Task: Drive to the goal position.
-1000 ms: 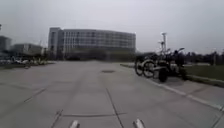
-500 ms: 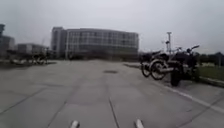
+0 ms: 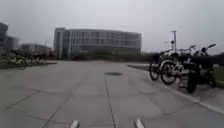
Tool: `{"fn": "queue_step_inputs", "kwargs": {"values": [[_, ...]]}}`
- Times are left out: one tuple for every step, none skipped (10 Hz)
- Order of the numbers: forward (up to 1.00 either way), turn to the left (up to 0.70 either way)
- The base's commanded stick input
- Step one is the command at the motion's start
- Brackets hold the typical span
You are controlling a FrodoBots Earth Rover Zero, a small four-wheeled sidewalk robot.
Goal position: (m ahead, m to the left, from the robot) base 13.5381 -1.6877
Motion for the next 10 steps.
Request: {"fn": "queue_step_inputs", "kwargs": {"values": [[1.00, -0.18], [1.00, 0.02], [1.00, -0.25], [1.00, -0.38], [1.00, -0.19], [1.00, 0.02], [1.00, 0.02], [1.00, 0.02], [1.00, 0.02], [1.00, 0.02]]}}
